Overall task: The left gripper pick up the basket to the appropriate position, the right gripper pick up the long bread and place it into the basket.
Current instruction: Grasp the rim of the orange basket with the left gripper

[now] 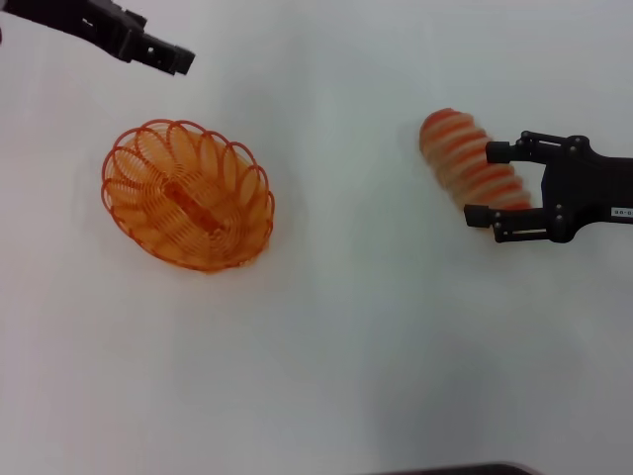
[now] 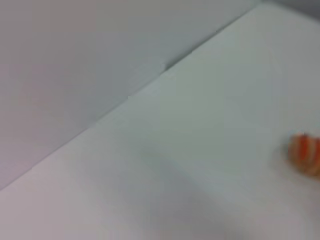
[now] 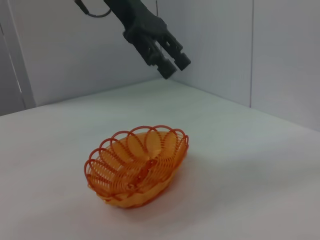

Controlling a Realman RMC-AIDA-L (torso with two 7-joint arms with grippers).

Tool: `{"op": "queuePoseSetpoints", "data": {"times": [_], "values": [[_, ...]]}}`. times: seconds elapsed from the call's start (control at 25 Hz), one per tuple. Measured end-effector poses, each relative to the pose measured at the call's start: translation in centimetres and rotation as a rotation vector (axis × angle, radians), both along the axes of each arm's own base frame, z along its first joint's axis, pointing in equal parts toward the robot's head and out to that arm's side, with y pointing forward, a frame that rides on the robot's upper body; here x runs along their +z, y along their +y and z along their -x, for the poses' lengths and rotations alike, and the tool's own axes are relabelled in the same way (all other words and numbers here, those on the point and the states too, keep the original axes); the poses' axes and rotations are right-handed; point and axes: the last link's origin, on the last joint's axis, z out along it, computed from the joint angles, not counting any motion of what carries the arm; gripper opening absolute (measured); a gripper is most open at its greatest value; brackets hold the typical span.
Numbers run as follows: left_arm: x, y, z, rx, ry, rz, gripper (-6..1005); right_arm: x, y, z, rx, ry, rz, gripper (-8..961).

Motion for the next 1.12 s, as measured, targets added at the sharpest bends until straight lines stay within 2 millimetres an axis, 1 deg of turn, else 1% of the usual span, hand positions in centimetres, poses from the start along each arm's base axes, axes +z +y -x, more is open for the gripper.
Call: {"op": "queuePoseSetpoints", "data": {"times": [0.28,0.4,0.56,0.76,1.12], "values": [[-0.5,1.3,-1.1,0.082,0.223,-0.039,797,-0.2,0.0,0.0,-0.002,-0.003,0.0,924],[-0.7,1.5,-1.3,0.109,0.266,-0.041,794,-0.3,0.1,0.1,0.0,-0.002,0.001,924],[-1.2,1.8,-1.4,0.15,0.293,-0.018,790,-0.4,0.3,0.3,0.002,-0.003,0.0,925],[-1.5,2.0,-0.6,0.197,0.322,0.01,784,-0.5,0.6,0.4,0.005,-0.006,-0.001,925],[-2.5,2.2,0.1,0.23,0.351,0.037,780,-0.7,0.9,0.6,0.011,-0.023,0.006,925]]}}
